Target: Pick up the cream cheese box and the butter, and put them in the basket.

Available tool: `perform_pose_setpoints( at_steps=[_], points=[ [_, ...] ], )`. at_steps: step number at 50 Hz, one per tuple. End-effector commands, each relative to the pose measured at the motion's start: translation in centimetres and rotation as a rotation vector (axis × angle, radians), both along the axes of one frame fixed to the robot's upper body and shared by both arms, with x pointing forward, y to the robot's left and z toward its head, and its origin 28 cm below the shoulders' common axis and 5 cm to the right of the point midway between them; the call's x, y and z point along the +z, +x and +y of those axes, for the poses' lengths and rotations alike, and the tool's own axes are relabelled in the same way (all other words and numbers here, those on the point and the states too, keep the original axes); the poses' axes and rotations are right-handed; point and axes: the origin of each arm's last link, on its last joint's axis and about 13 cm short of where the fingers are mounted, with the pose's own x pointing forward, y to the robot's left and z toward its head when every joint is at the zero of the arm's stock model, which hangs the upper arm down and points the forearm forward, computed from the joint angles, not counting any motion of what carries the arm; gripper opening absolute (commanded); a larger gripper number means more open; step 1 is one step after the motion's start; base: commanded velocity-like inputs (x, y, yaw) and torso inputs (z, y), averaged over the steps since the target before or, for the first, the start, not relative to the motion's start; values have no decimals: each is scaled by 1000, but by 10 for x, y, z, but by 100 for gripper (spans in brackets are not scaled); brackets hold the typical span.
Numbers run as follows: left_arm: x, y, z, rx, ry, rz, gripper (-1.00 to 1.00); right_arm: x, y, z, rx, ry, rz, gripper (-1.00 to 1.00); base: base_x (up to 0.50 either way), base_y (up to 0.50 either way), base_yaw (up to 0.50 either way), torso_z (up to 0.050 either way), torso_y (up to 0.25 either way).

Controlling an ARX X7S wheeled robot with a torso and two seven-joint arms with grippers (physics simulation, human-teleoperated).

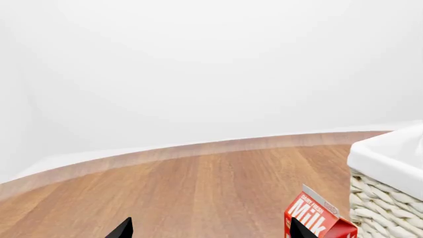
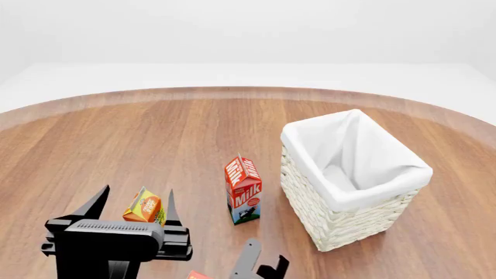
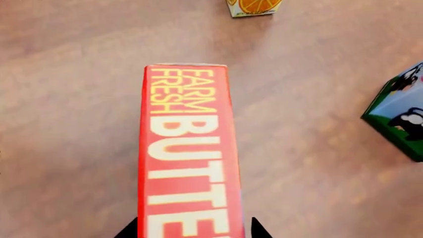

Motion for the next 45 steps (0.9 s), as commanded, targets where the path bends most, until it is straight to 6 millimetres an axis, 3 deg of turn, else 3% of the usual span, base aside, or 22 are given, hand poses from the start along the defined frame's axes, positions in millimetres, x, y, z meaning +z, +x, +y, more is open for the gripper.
perform_pose_setpoints(
  at_steps=[1,20,45],
  points=[
    [0,0,0,1,1,-1,100,7,1,-2,-14,28,-1,-100,0,0,0,0,0],
    [0,0,0,2,0,0,100,38,-5,-14,-80,70,-79,-100,0,0,0,1,1],
    [0,0,0,3,2,-1,100,61,14,-25,-209,82,-137,-100,0,0,0,0,1]
  ],
)
